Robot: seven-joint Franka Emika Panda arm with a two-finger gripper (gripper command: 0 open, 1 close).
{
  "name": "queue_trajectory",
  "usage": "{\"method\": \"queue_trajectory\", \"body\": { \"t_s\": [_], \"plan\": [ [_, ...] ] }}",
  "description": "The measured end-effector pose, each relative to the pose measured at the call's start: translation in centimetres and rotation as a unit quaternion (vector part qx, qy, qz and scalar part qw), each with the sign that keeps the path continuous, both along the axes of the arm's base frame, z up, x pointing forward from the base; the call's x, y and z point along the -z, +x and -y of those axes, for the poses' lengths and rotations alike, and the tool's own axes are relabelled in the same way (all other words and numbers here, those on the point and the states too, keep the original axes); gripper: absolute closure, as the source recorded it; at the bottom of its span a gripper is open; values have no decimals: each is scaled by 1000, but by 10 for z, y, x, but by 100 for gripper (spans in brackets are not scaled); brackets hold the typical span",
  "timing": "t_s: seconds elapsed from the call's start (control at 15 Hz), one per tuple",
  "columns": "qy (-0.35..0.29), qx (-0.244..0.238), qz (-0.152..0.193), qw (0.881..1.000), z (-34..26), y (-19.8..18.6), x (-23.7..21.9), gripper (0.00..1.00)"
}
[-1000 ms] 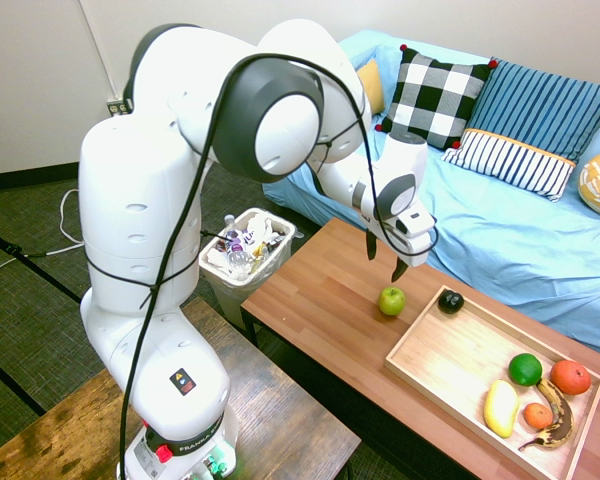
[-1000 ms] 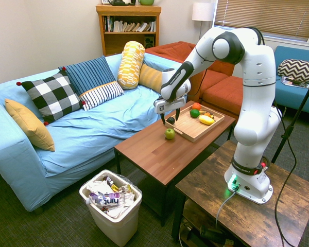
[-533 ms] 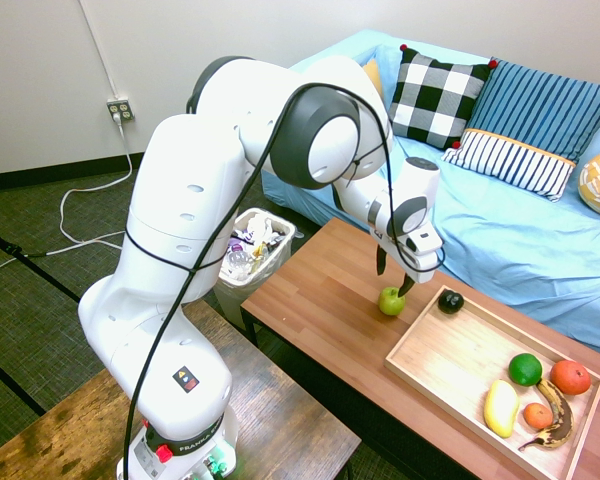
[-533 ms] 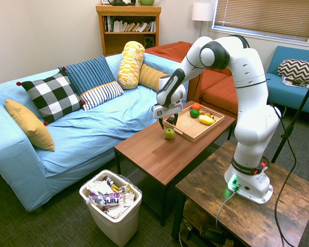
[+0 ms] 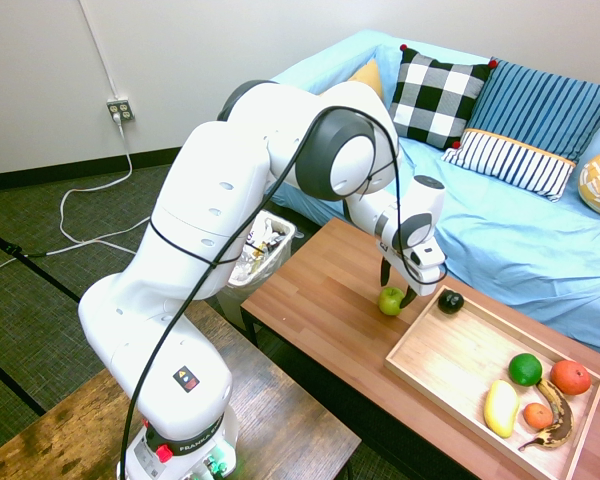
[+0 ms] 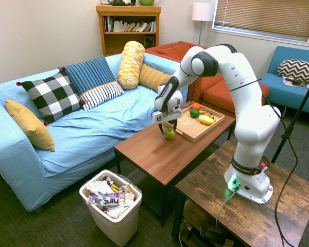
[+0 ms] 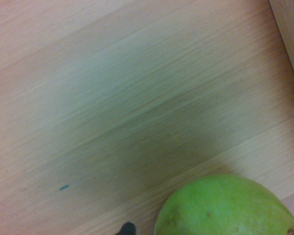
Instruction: Put the apple in the tray
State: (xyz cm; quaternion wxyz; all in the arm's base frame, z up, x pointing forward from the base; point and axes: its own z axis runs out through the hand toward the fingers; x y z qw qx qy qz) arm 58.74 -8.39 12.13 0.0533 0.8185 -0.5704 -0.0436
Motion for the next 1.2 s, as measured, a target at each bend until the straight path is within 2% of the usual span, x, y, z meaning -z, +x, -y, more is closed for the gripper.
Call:
{"method": "queue_trajectory", "body": {
  "t_s": [0.13,0.2,0.93,1.2],
  "plan": [
    [0,0,-4,1000,2,0,7,0],
    [0,0,-7,1000,3,-1,9,100],
    [19,-2,-9,1000,5,1,11,100],
    [11,4,22,1000,28,9,-42,100]
  ]
}}
